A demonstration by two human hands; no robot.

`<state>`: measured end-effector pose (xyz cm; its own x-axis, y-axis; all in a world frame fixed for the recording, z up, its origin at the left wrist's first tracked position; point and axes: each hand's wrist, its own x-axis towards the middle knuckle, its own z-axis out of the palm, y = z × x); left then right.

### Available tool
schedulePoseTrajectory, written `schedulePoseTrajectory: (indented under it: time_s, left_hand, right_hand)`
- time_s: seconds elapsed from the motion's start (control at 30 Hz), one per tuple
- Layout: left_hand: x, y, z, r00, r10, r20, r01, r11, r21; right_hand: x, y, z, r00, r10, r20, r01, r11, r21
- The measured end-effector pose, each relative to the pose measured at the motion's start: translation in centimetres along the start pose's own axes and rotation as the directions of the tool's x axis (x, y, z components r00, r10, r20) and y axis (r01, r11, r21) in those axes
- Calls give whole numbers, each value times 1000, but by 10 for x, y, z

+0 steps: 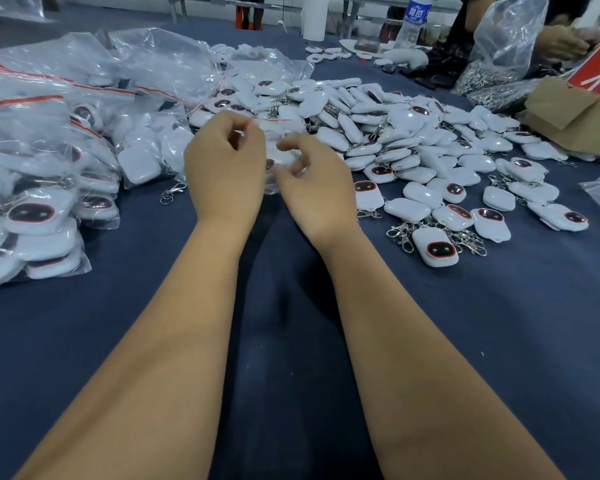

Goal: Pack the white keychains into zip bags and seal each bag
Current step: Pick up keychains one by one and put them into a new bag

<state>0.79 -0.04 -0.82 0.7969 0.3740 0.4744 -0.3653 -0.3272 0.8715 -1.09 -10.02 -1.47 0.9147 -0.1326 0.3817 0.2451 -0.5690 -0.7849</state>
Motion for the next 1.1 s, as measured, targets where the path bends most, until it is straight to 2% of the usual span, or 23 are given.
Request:
schedulePoseTrajectory:
  time_s: [0.1,0.2,0.3,0.37,0.43,0.5,0.6,0.7,0.77,0.83,0.9,1.0,1.1]
  left_hand:
    - [8,-5,-5,978,-178,-105,171,982,-76]
    - [11,-6,-8,966,-245,-81,226,955,-189]
    - [7,-4,-3,977,-176,119,193,969,-156]
    - [1,-7,3,937,-161,310,177,984,-23]
    - [0,-11,5,916,-170,362,146,985,91]
    - [0,-12,3,926,-170,337,112,977,183]
    - [-2,-12,2,946,-142,290,7,906,423]
    - [-2,-14,1,964,-118,238,-24,854,520]
    - [-1,-15,-1,969,-127,212,-4,849,528]
    - [0,-17,-4,974,-132,184,23,866,499]
    - [1,-16,-4,977,-157,144,86,909,407]
    - [2,-13,-3,974,-202,99,174,955,242]
    - [0,-9,-3,982,-154,110,121,958,259]
  right_hand:
    - [0,-3,0,998,-61,-12,60,998,-26]
    - [0,-3,5,985,-77,156,103,981,-167]
    - [1,1,8,958,-5,285,111,928,-355]
    - [2,3,8,956,34,291,100,896,-432]
    - [2,3,7,958,51,281,92,877,-472]
    - [1,1,7,968,54,244,71,878,-473]
    - [3,0,5,989,37,146,37,881,-471]
    - [4,0,-3,999,32,9,-26,934,-357]
    - [4,0,-9,994,65,-84,-84,965,-249]
    - [5,3,-14,983,111,-144,-143,959,-242]
    - [7,9,-18,983,134,-127,-172,914,-367]
    - [7,16,-16,993,115,-22,-108,827,-552]
    - [7,18,-14,994,107,-19,-99,816,-570]
